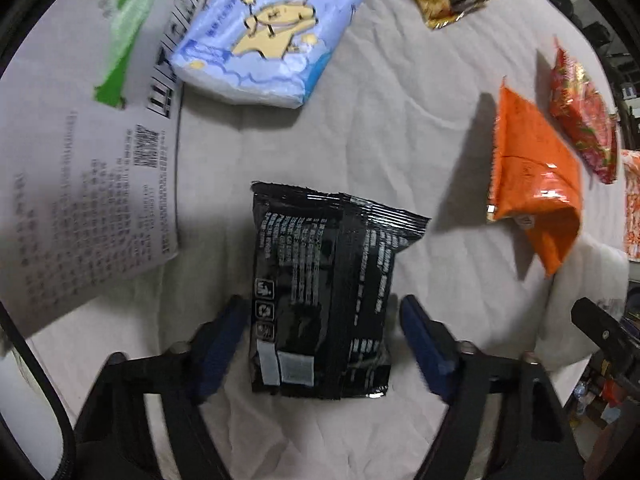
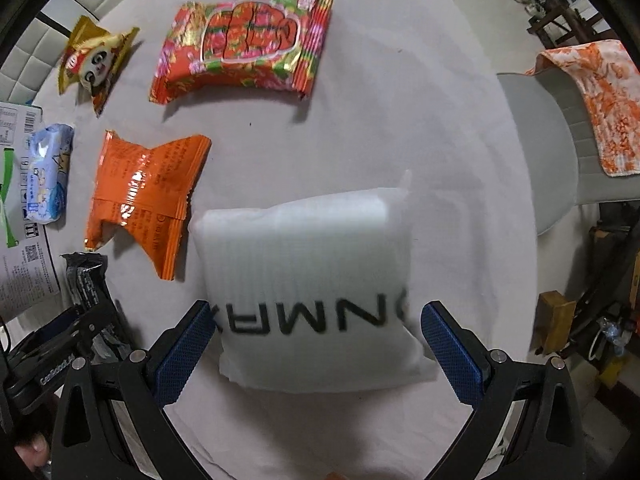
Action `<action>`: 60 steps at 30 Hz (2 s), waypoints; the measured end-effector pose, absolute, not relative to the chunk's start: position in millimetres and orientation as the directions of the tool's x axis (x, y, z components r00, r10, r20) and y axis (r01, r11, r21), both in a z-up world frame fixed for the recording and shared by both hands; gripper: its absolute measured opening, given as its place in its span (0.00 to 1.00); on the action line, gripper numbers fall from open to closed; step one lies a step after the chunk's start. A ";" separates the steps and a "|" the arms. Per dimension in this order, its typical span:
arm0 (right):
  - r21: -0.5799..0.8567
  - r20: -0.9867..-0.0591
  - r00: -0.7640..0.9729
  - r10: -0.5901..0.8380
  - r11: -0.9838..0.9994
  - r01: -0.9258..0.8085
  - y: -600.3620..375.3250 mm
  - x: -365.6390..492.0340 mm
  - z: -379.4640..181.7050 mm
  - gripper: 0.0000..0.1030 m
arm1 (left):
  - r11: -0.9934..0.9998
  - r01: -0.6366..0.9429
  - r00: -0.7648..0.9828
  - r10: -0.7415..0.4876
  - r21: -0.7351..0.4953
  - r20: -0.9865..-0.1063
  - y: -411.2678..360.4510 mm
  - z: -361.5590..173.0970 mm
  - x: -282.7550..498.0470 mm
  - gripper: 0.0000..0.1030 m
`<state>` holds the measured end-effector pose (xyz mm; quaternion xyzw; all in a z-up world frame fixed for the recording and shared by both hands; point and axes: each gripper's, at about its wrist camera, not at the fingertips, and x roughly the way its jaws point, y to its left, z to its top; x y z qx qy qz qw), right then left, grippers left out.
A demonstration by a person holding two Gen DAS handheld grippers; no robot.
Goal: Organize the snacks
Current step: 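Grasp the black bag with the left tool while the right tool grasps the white NMRX pouch, then carry the black bag with the left tool while the right tool carries the white pouch into the box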
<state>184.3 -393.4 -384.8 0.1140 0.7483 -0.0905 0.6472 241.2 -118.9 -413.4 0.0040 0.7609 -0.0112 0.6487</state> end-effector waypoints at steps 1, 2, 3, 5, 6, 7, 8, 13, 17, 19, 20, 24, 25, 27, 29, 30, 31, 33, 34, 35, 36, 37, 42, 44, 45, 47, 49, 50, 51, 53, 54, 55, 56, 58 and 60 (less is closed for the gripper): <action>0.014 -0.987 -0.151 0.059 0.959 0.285 -392.3 185.8 -392.2 1.00 | 1.000 0.022 -0.169 -0.004 -0.008 -0.986 -119.6 -417.0 240.6 0.64; 0.018 -0.983 -0.168 0.068 0.959 0.284 -391.1 186.5 -399.8 1.00 | 1.000 0.025 -0.150 -0.002 -0.006 -0.989 -121.1 -416.8 240.4 0.62; 0.017 -0.980 -0.184 0.072 0.958 0.285 -390.4 186.3 -406.7 1.00 | 0.999 0.039 -0.141 0.002 -0.004 -0.990 -123.6 -416.1 239.0 0.61; -0.003 -0.978 -0.199 0.055 0.960 0.280 -389.7 185.4 -418.7 0.99 | 0.999 0.044 -0.136 0.001 -0.005 -0.991 -125.8 -415.5 236.2 0.56; -0.007 -0.978 -0.203 0.052 0.961 0.277 -389.3 184.0 -421.8 0.96 | 0.999 0.044 -0.131 0.000 -0.006 -0.991 -127.3 -413.3 235.2 0.55; -0.010 -0.977 -0.208 0.049 0.962 0.274 -388.4 182.6 -426.3 0.94 | 0.999 0.045 -0.129 -0.001 -0.007 -0.992 -127.1 -411.7 232.4 0.54; -0.012 -0.975 -0.215 0.048 0.963 0.271 -387.0 181.6 -430.3 0.91 | 0.999 0.045 -0.124 -0.001 -0.006 -0.992 -127.5 -411.6 230.5 0.54; -0.015 -0.972 -0.228 0.046 0.965 0.261 -384.7 174.4 -445.5 0.88 | 0.999 0.037 -0.110 0.003 -0.001 -0.994 -129.5 -411.2 208.2 0.51; -0.021 -0.973 -0.229 0.039 0.967 0.253 -384.9 173.9 -445.8 0.84 | 0.999 0.034 -0.100 0.012 0.009 -0.995 -140.5 -408.4 188.8 0.51; -0.023 -0.973 -0.228 0.034 0.969 0.246 -392.2 177.0 -443.3 0.82 | 0.999 0.034 -0.099 0.015 0.012 -0.995 -148.5 -412.7 192.6 0.51; -0.026 -0.973 -0.227 0.030 0.970 0.242 -392.5 174.9 -444.9 0.82 | 0.999 0.035 -0.097 0.016 0.013 -0.995 -149.2 -412.9 191.7 0.51; -0.041 -0.973 -0.230 0.013 0.973 0.227 -386.3 170.6 -442.7 0.80 | 0.999 0.029 -0.087 0.014 0.012 -0.996 -152.5 -411.2 185.0 0.51; -0.045 -0.973 -0.232 0.009 0.974 0.224 -384.4 168.6 -444.2 0.80 | 0.999 0.030 -0.082 0.013 0.011 -0.997 -153.2 -410.9 184.4 0.51; -0.051 -0.972 -0.234 0.002 0.974 0.220 -383.1 166.3 -447.5 0.79 | 0.999 0.032 -0.077 0.014 0.011 -0.997 -153.1 -410.2 186.2 0.51; -0.055 -0.973 -0.233 -0.003 0.974 0.218 -383.3 161.8 -450.6 0.77 | 0.999 0.035 -0.074 0.016 0.013 -0.997 -152.7 -407.2 185.4 0.50; -0.058 -0.973 -0.231 -0.007 0.975 0.216 -381.2 163.9 -447.7 0.76 | 0.999 0.036 -0.074 0.016 0.014 -0.997 -153.4 -405.5 184.8 0.50; -0.059 -0.974 -0.227 -0.009 0.975 0.214 -380.2 166.2 -444.2 0.75 | 0.999 0.037 -0.071 0.013 0.011 -0.997 -154.5 -403.1 182.7 0.50; -0.059 -0.976 -0.219 -0.013 0.976 0.207 -376.8 161.3 -439.7 0.73 | 0.999 0.042 -0.066 0.007 0.004 -0.998 -150.8 -399.0 186.9 0.50; -0.057 -0.976 -0.219 -0.011 0.977 0.204 -376.0 158.2 -439.0 0.73 | 0.999 0.045 -0.059 0.003 0.001 -0.998 -151.8 -394.0 184.8 0.50; -0.048 -0.976 -0.219 -0.003 0.978 0.201 -374.3 154.1 -437.8 0.72 | 0.999 0.047 -0.054 0.001 -0.002 -0.999 -150.2 -389.4 185.5 0.50; -0.041 -0.976 -0.217 0.004 0.979 0.200 -372.1 152.3 -434.9 0.72 | 0.999 0.050 -0.043 0.000 -0.002 -0.999 -151.4 -382.9 183.2 0.50; -0.035 -0.977 -0.213 0.008 0.980 0.196 -369.7 149.4 -431.9 0.72 | 0.999 0.052 -0.034 -0.001 -0.003 -0.999 -152.5 -376.8 181.1 0.50; 0.005 -0.986 -0.162 0.031 0.987 0.159 -359.2 125.0 -410.3 0.72 | 0.996 0.085 0.029 -0.008 -0.006 -1.000 -160.2 -337.5 166.6 0.50; 0.016 -0.989 -0.140 0.036 0.990 0.141 -352.9 116.9 -397.7 0.72 | 0.996 0.090 0.052 -0.023 -0.018 -0.998 -160.8 -320.1 160.4 0.50; 0.017 -0.992 -0.123 0.033 0.992 0.129 -353.4 115.0 -391.2 0.72 | 0.996 0.090 0.069 -0.029 -0.022 -0.997 -159.1 -309.1 157.8 0.50; 0.013 -0.996 -0.088 0.022 0.994 0.104 -346.8 107.4 -375.8 0.72 | 0.995 0.092 0.100 -0.040 -0.031 -0.994 -155.7 -286.9 152.5 0.50; 0.012 -0.999 -0.048 0.016 0.997 0.080 -340.1 97.4 -356.6 0.72 | 0.995 0.090 0.119 -0.053 -0.043 -0.992 -154.2 -267.8 149.3 0.50; 0.014 -0.999 -0.034 0.016 0.997 0.071 -333.0 92.4 -346.4 0.72 | 0.995 0.089 0.130 -0.061 -0.049 -0.990 -151.6 -257.5 147.1 0.50; 0.017 -1.000 -0.015 0.018 0.998 0.060 -327.2 88.0 -334.4 0.72 | 0.994 0.090 0.145 -0.068 -0.055 -0.987 -148.4 -246.7 145.4 0.50; 0.021 -1.000 0.015 0.020 0.999 0.044 -319.0 85.8 -314.3 0.72 | 0.994 0.092 0.167 -0.071 -0.056 -0.983 -142.2 -229.9 142.5 0.50; 0.025 -0.999 0.029 0.024 0.999 0.038 -314.7 89.4 -301.6 0.72 | 0.994 0.094 0.181 -0.077 -0.060 -0.981 -138.5 -218.5 140.8 0.50; 0.033 -0.999 0.041 0.031 0.999 0.034 -306.8 103.4 -281.0 0.72 | 0.993 0.095 0.193 -0.086 -0.069 -0.977 -134.1 -208.8 140.1 0.50; 0.040 -0.998 0.055 0.039 0.999 0.031 -303.4 110.9 -264.7 0.72 | 0.992 0.095 0.205 -0.096 -0.078 -0.974 -129.4 -199.9 140.1 0.50; 0.046 -0.995 0.087 0.044 0.999 0.021 -300.9 119.3 -237.7 0.72 | 0.991 0.098 0.230 -0.113 -0.093 -0.967 -116.2 -184.5 142.8 0.50; 0.056 -0.991 0.118 0.054 0.998 0.014 -288.9 125.4 -215.0 0.72 | 0.989 0.098 0.254 -0.129 -0.107 -0.959 -107.0 -178.0 152.7 0.50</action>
